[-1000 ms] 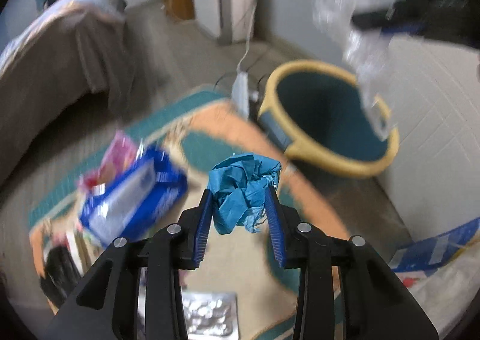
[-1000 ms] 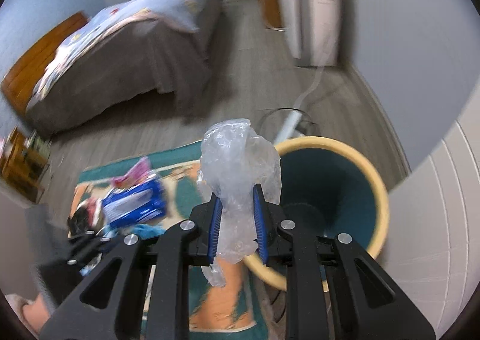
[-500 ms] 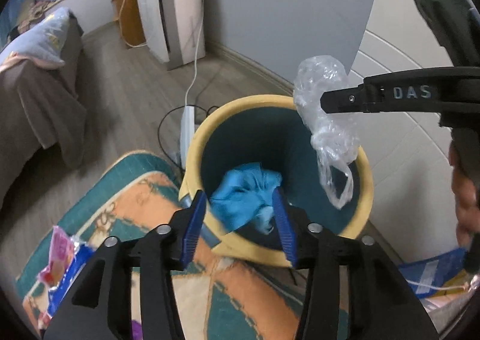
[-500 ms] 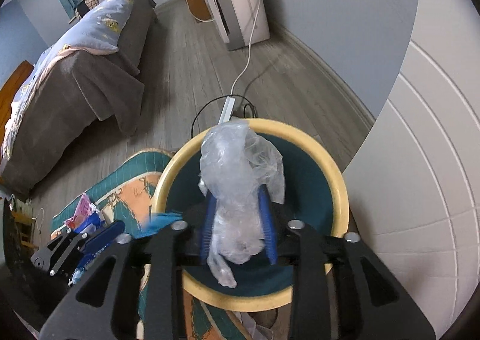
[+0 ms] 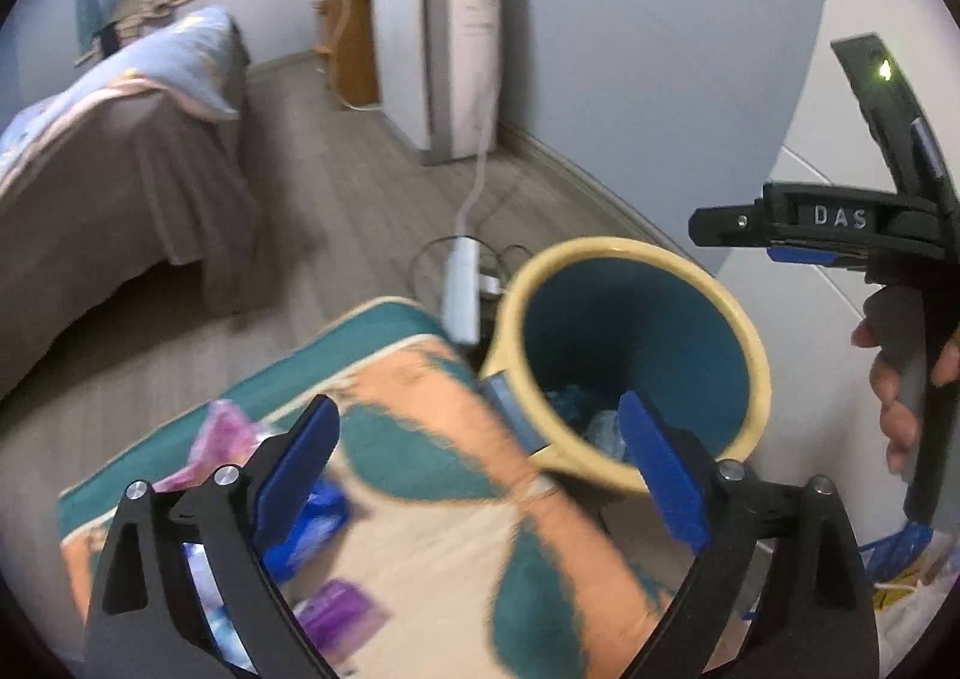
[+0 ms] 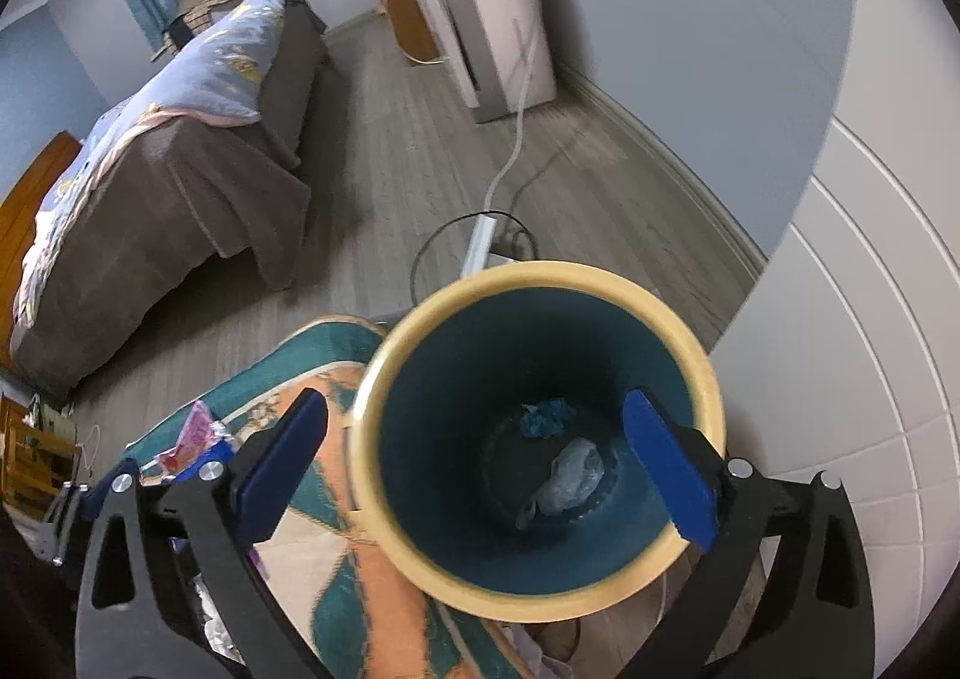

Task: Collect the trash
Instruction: 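Grasp the black plastic bag with the left tool while the right tool grasps the blue wipes packet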

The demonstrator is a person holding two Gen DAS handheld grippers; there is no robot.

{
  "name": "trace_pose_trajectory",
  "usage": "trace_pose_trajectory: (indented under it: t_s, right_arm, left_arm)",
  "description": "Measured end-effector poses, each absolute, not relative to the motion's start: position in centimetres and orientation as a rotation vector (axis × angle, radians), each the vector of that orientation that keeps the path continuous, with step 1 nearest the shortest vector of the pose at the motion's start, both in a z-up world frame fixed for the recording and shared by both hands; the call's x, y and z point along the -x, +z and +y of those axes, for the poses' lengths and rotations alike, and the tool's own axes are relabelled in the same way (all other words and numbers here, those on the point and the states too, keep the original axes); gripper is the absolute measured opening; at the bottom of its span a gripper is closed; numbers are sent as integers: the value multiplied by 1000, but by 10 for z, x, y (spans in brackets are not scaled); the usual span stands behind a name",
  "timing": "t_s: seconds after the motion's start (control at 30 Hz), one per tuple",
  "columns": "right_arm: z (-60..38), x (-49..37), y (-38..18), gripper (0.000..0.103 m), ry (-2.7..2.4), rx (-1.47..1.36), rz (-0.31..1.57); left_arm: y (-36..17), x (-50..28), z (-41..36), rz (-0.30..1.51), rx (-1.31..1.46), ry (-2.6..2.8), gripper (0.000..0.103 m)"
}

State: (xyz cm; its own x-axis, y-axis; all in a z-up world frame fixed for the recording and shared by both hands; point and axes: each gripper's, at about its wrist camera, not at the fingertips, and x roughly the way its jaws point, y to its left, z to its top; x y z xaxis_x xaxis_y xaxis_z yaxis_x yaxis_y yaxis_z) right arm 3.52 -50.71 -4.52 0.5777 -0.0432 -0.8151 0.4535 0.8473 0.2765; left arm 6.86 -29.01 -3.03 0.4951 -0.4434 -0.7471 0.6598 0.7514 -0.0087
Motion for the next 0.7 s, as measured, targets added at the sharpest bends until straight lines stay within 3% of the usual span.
trace_pose_trajectory:
  t_s: [0.4, 0.7]
  right_arm:
    - [-394, -72, -8, 97, -170, -378, 908]
    - [-302, -99, -26, 97, -75, -210, 976]
  left_arm:
    - [18, -79, -130, 763, -217, -427, 96]
    - [-26, -98, -23, 865, -96, -206, 97]
